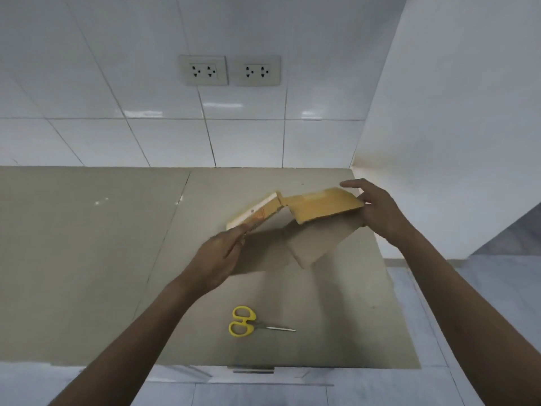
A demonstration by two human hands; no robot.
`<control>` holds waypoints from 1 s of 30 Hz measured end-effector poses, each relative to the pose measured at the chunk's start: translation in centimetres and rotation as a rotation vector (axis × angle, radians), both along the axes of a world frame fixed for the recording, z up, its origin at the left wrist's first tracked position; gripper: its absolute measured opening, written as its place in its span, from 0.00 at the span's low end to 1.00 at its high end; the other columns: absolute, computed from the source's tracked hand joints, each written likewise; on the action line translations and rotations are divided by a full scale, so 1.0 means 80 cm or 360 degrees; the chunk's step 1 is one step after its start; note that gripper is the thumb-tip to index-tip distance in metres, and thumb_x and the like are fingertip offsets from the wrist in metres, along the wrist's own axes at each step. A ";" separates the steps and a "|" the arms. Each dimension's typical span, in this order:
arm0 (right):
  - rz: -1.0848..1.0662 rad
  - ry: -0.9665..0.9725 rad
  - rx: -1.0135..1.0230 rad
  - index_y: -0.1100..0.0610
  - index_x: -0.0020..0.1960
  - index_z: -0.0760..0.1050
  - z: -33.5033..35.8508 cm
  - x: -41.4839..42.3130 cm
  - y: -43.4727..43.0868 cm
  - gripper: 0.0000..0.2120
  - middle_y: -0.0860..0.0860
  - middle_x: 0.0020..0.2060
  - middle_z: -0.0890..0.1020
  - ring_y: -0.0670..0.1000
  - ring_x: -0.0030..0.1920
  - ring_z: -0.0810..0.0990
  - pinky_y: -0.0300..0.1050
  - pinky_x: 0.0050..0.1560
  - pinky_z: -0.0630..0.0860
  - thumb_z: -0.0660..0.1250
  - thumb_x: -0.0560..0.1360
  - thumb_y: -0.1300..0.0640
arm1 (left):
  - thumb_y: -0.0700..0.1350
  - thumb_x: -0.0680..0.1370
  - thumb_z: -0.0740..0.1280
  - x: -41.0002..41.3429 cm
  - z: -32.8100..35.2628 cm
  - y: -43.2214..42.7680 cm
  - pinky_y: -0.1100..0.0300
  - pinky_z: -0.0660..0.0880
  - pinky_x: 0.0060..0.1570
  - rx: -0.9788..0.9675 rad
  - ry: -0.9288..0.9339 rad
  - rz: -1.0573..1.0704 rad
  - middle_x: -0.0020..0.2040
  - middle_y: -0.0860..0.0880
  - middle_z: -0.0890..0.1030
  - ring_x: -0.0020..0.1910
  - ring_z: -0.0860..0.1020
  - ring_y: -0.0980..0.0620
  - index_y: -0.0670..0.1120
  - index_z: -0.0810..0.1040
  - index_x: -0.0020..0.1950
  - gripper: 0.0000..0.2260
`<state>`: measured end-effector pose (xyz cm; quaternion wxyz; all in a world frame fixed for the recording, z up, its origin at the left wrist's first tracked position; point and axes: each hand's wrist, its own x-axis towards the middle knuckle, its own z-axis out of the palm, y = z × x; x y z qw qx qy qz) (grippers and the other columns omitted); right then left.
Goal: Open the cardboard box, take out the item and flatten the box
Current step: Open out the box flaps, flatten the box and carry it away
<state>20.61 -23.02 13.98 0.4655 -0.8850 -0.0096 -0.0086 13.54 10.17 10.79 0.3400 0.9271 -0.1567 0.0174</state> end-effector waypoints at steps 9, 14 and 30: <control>0.0091 0.0283 -0.0166 0.55 0.67 0.72 -0.138 -0.124 0.004 0.31 0.55 0.65 0.75 0.57 0.65 0.74 0.40 0.61 0.70 0.62 0.69 0.78 | 0.38 0.77 0.55 -0.037 -0.114 0.012 0.46 0.63 0.66 0.0998 0.0021 -0.0363 0.79 0.48 0.57 0.76 0.57 0.47 0.73 0.38 0.70 0.39; 0.0034 0.0566 -0.0292 0.55 0.70 0.69 -0.162 -0.140 0.016 0.29 0.59 0.67 0.74 0.57 0.65 0.73 0.41 0.62 0.69 0.60 0.72 0.75 | 0.46 0.80 0.55 -0.053 -0.146 0.012 0.44 0.59 0.69 0.1098 0.0217 -0.0415 0.79 0.48 0.54 0.77 0.54 0.44 0.72 0.44 0.72 0.30; 0.0377 0.0673 -0.1185 0.38 0.72 0.54 -0.184 -0.059 0.077 0.33 0.48 0.77 0.50 0.60 0.77 0.49 0.73 0.67 0.52 0.55 0.71 0.28 | 0.73 0.69 0.57 0.043 -0.124 -0.030 0.25 0.53 0.65 0.1188 0.0876 -0.0084 0.79 0.48 0.38 0.77 0.40 0.38 0.66 0.42 0.75 0.40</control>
